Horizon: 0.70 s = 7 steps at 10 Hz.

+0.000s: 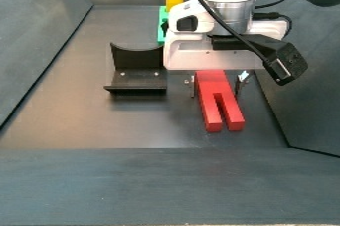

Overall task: Pick up the double-square object. Move up. Rotate the double-square object. Place the double-square object on the fixture. Regrasp the double-square object. Move to above the board. Insert the double-square object.
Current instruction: Rotate the double-square object, then move up.

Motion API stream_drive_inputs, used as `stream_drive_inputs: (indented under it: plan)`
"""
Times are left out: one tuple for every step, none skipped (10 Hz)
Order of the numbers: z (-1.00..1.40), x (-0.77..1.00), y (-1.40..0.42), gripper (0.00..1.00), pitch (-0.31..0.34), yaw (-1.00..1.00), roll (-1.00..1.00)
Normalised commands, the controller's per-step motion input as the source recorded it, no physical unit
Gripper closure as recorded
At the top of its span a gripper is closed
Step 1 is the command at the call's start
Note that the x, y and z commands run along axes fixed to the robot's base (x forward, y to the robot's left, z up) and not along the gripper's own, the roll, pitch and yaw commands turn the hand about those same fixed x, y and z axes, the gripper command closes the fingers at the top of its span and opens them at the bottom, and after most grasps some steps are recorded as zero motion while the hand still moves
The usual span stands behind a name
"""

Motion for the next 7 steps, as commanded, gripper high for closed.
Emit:
stream_drive_inputs:
  plan:
    - [-0.17, 0.02, 0.02, 0.0, -0.058, 0.0, -0.17]
    - [0.0, 0.0, 0.0, 1.0, 0.0, 0.0, 0.0]
    - [0.83, 0.0, 0.0, 1.0, 0.0, 0.0, 0.0]
    - [0.81, -0.01, 0.0, 1.0, 0.01, 0.0, 0.0]
    - [0.76, -0.03, 0.0, 1.0, 0.022, 0.0, 0.01]
    - [0.57, -0.02, 0.0, 1.0, 0.041, -0.01, 0.03]
    - [0.48, -0.02, 0.0, 1.0, 0.048, -0.02, 0.04]
